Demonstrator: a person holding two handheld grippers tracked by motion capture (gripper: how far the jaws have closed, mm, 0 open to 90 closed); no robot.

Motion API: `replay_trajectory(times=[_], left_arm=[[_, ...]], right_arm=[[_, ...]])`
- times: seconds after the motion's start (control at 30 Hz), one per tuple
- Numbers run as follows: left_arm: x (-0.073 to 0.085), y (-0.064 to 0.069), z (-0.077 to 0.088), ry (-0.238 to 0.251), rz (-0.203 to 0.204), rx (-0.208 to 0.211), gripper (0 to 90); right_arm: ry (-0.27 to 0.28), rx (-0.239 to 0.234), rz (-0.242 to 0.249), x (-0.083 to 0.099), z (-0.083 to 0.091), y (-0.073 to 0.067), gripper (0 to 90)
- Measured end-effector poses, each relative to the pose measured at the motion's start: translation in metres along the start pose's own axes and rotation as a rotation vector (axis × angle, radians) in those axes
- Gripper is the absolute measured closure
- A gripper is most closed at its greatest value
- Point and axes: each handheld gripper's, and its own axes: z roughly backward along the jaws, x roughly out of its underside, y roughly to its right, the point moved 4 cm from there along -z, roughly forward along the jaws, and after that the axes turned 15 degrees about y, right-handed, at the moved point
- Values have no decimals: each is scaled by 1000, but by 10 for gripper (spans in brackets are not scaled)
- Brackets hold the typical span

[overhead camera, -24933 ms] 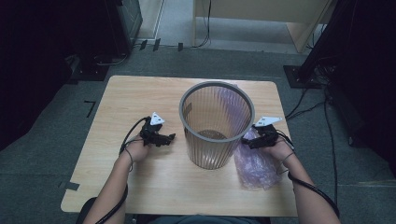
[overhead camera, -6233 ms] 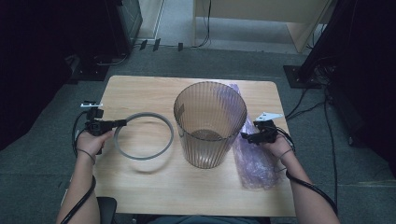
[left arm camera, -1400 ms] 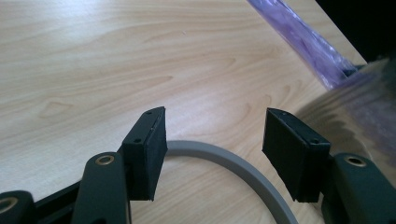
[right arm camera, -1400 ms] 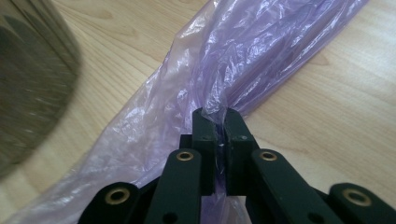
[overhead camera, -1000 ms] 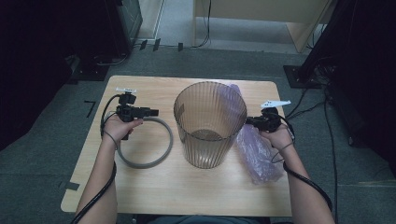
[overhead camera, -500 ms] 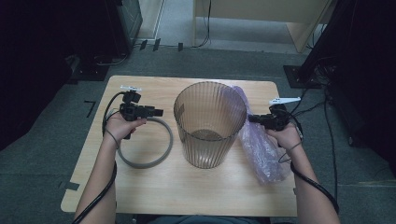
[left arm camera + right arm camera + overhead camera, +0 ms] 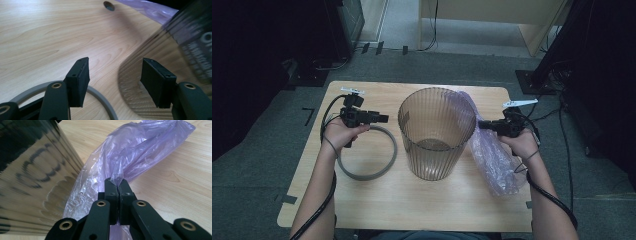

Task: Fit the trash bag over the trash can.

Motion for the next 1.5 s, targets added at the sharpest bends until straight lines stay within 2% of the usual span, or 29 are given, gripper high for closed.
replay_trajectory(times=[0.1,0.27,0.4,0.5,0.77,1.07,1.23,1.37,1.43,1.5], left_arm=[[-5,8,3,1,-18,7,395],[-9,15,6,10,-26,18,395],[-15,20,12,16,-13,25,396],[-18,24,15,29,2,48,398],[-23,32,20,30,2,57,399],[-31,43,26,48,7,71,392],[-35,48,28,62,28,80,391],[-38,54,32,71,22,88,391],[-39,55,34,72,7,78,389],[-40,56,36,78,9,75,389]], right_arm=[[0,-5,-10,-4,2,-3,892],[-4,-9,-29,-11,9,-7,892],[0,-14,-32,-17,14,-11,891],[2,-16,-41,-20,16,-14,892],[-10,-16,-56,-26,23,-19,891],[12,-31,-29,-37,33,-30,890],[21,-35,-16,-44,41,-36,890],[37,-44,-13,-50,47,-41,889],[48,-50,-11,-53,51,-44,889],[57,-50,-9,-55,53,-46,888]])
